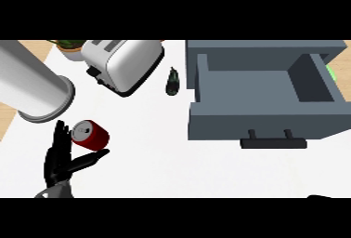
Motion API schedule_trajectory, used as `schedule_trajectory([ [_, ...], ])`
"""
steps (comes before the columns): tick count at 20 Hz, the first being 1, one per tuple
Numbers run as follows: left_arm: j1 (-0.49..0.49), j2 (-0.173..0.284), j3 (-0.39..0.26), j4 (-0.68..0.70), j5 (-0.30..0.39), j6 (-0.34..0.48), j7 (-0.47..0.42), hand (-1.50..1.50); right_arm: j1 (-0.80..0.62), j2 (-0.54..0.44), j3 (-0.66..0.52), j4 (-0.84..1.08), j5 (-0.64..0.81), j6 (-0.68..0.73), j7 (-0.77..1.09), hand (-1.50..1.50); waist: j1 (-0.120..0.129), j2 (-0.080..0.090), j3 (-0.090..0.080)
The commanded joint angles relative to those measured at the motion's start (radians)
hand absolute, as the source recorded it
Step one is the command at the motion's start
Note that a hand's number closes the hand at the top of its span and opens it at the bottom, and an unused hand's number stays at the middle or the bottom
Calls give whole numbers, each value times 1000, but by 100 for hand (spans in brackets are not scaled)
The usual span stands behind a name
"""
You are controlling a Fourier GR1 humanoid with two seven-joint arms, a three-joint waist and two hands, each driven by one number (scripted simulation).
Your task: Pick up the can, place it into the drawer and close the drawer
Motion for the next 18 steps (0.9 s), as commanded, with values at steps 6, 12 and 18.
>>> schedule_trajectory([
  [6,-123,75,24,276,38,-51,-158,-150,-41,-19,-42,-47,-24,-1,71,-150,0,0,0],
  [12,-265,119,41,534,26,-109,-268,-150,-115,-2,20,62,64,-13,13,-150,-4,4,-1],
  [18,-369,118,23,617,18,-162,-286,150,-105,-1,-7,27,37,-21,43,-150,-12,6,-2],
])
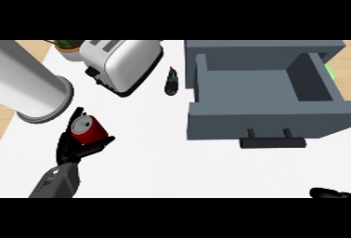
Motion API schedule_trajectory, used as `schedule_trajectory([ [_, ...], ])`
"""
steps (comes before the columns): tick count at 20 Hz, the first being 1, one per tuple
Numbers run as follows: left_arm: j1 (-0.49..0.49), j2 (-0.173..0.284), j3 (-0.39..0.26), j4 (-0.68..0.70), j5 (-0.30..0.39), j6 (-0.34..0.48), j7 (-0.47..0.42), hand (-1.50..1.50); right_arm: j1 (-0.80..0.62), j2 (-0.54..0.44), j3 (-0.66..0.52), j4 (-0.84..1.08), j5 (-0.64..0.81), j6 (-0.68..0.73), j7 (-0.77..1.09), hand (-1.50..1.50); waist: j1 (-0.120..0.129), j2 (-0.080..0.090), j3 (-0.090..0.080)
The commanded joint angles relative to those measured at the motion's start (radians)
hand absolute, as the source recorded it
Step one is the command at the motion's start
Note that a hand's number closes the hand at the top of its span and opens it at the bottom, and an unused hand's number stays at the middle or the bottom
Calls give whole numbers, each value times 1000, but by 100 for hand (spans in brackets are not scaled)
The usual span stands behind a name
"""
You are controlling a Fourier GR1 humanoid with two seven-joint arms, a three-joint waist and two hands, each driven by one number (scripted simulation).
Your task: Pick up the can, place it into the drawer and close the drawer
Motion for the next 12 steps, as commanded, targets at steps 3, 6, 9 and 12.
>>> schedule_trajectory([
  [3,-73,20,5,85,20,-107,-26,150,73,7,-33,-22,-32,45,-59,-150,-6,0,0],
  [6,-116,9,-7,98,15,-107,-28,150,-15,9,1,29,26,0,-28,-150,0,1,0],
  [9,-125,-7,-10,139,9,-103,-92,150,-23,-15,-44,14,-34,11,-2,-150,-3,1,0],
  [12,-120,14,-8,119,15,-131,-133,150,46,3,-37,-31,0,24,-29,-150,-3,0,0],
])
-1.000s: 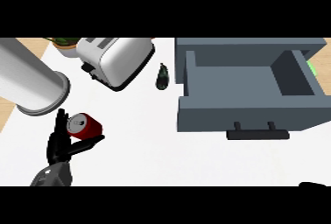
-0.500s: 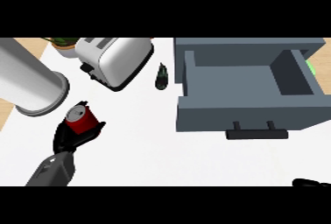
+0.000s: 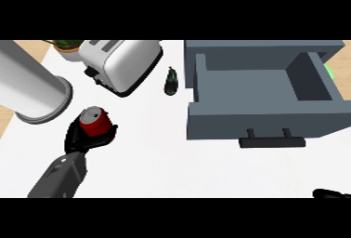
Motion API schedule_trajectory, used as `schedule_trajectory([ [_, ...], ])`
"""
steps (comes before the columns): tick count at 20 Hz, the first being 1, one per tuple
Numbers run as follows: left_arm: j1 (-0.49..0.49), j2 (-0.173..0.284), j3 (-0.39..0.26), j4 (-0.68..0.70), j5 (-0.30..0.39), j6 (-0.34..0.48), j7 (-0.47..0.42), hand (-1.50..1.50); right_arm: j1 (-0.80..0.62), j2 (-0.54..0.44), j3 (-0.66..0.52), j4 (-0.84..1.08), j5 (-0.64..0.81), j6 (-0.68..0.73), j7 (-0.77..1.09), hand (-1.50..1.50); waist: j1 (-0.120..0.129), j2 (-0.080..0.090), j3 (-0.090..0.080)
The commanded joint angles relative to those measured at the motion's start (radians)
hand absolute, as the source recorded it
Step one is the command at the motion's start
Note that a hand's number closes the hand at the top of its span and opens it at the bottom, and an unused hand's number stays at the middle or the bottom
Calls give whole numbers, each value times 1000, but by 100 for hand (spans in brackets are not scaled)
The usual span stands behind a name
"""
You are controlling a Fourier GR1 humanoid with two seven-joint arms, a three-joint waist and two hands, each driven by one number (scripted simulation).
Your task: Pick up the can, place it into the drawer and close the drawer
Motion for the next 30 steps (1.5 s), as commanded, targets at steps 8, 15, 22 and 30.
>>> schedule_trajectory([
  [8,-104,-175,-70,-62,-19,79,36,150,19,31,37,-73,38,-25,46,-150,6,-5,1],
  [15,-133,-192,-134,-237,-20,83,218,150,51,35,17,-69,56,-12,-6,-150,17,-10,2],
  [22,-194,-191,-227,-452,-35,132,427,150,22,18,-3,-74,48,-20,25,-150,23,-12,2],
  [30,-350,-200,-388,-656,68,326,724,150,-56,-21,-26,-31,16,-26,59,-150,13,-9,2],
])
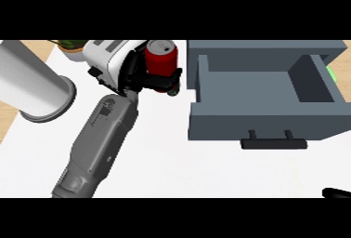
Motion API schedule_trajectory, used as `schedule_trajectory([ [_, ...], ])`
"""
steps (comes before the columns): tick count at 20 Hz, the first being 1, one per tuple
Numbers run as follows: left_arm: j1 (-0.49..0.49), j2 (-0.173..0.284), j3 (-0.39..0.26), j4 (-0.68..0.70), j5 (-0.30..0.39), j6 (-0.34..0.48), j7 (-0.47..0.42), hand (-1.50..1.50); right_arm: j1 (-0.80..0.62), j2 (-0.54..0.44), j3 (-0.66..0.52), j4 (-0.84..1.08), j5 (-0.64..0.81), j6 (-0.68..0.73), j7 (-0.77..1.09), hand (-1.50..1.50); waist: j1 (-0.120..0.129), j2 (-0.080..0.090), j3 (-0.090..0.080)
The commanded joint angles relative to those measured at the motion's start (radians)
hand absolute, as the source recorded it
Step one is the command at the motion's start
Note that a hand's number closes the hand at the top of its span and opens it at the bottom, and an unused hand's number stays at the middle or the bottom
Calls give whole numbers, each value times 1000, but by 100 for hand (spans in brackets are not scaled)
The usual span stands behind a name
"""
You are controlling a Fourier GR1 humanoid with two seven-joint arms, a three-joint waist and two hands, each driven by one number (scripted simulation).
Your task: Pick up the can, place it into the drawer and close the drawer
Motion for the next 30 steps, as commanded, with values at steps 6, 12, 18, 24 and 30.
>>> schedule_trajectory([
  [6,-234,5,-44,-67,16,119,240,150,-30,1,27,38,51,-10,-10,-150,-8,6,0],
  [12,-377,-2,-137,-45,24,232,345,150,-68,-35,-23,-23,-15,-29,79,-150,-17,4,0],
  [18,-550,-2,-133,191,93,260,294,150,-66,-49,-43,-11,-42,-8,57,-150,-44,14,0],
  [24,-673,-3,-172,330,134,271,306,150,-57,1,24,8,19,-16,9,-150,-51,18,1],
  [30,-724,-3,-231,433,197,305,259,150,-111,-5,70,-50,44,-50,105,-150,-78,25,1],
])
